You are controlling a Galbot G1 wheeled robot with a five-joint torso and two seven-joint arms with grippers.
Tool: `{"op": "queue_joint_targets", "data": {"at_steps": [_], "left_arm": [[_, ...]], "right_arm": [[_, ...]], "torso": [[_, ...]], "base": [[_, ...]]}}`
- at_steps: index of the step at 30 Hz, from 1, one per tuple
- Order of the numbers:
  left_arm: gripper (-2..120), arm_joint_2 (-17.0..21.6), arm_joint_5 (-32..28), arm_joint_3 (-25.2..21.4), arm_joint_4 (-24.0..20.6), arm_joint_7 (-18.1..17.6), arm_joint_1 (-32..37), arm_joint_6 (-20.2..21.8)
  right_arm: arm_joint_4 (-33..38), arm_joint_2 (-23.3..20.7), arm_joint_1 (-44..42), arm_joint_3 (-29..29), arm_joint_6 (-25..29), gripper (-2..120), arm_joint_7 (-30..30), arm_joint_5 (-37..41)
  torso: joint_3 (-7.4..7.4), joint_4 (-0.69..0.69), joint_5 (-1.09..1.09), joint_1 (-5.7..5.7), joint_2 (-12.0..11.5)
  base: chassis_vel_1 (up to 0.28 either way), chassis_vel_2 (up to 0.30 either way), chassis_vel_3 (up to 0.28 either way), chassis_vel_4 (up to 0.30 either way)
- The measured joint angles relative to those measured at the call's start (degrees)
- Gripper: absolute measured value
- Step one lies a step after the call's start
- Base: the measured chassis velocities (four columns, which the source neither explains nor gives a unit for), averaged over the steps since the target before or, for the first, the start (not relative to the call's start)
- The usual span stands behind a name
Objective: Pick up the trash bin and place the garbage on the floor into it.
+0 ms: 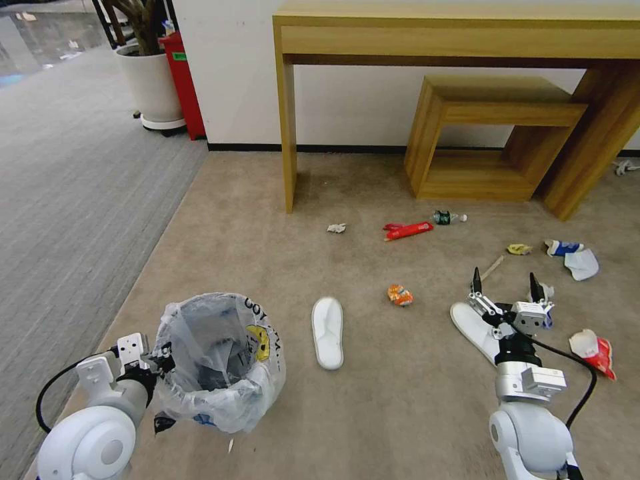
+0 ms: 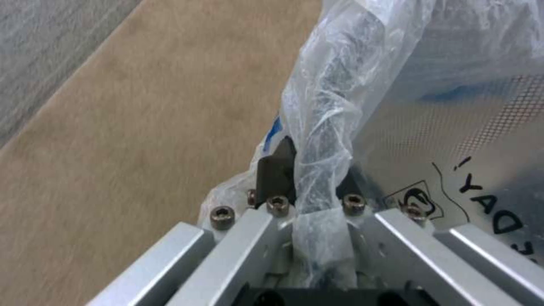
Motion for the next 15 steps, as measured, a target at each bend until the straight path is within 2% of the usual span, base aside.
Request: {"op": "queue_joint_targets", "data": {"at_steps": [5,15], "left_arm": [[0,0.0,0.0,0.1,0.2,0.0,-0.1,0.0],[0,0.0,-0.1,0.1,0.3,0.0,-0.3,0.0]], "right_arm": [[-0.1,0.0,0.2,-0.2,0.1,100,0.0,0.2],[-0.2,0.0,0.4,-0.3,0.2,100,0.0,0.4]], "torso": [[0.0,0.02,0.0,0.0,0.0],[-0.02,0.01,-0.01,0.0,0.0]], "base": [[-0.1,0.117,0.094,-0.096],[0.005,-0.011,-0.008,0.006]]}}
